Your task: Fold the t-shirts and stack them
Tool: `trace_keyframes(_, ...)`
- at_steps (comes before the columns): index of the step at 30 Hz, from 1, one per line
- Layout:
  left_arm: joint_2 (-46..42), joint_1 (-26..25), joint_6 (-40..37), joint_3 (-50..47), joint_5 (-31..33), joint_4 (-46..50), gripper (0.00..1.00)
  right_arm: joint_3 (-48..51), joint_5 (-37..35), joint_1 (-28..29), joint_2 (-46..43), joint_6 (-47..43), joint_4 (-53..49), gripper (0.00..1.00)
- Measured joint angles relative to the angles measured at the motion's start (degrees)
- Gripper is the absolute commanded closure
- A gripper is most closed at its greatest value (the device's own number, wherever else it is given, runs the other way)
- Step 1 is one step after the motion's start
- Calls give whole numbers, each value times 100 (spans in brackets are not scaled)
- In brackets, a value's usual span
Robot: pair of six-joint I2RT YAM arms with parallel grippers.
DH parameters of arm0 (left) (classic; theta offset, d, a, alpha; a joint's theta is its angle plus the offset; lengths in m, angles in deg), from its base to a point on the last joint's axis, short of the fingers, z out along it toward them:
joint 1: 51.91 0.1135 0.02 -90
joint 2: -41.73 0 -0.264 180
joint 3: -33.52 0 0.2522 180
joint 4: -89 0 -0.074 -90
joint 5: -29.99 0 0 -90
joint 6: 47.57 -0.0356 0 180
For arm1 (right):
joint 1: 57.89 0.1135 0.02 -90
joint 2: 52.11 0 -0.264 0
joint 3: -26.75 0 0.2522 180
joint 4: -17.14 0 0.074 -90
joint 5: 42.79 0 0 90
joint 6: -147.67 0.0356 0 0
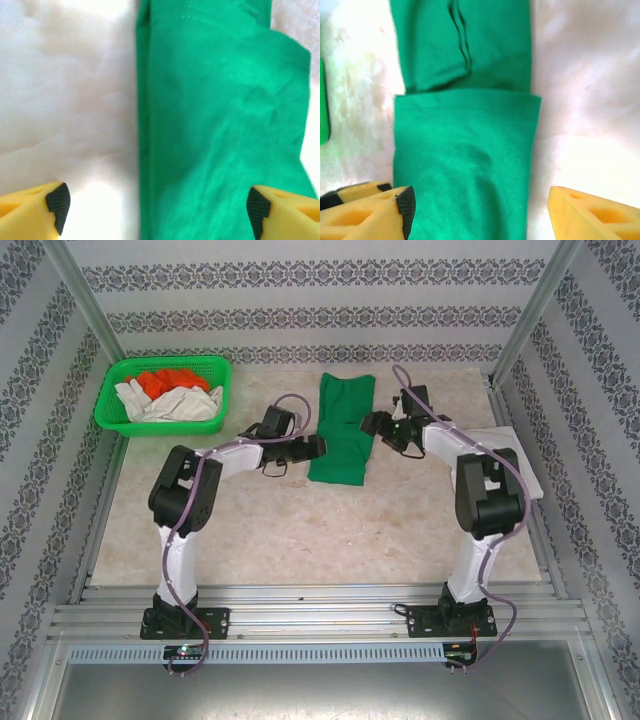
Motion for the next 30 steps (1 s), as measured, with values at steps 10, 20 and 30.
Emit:
trace_keyframes(10, -1073, 363, -332, -1036, 326, -278, 4, -1377, -737, 988, 695, -1307, -1034, 30)
trace_keyframes(20, -1285, 485, -361, -1379, 374, -398, 2, -1495, -404, 1353, 1539, -1707, -1325, 34)
trace_keyframes(30, -1394, 570, -404, -1423, 389, -400, 1, 402, -22, 1744, 284, -1766, -1016, 34)
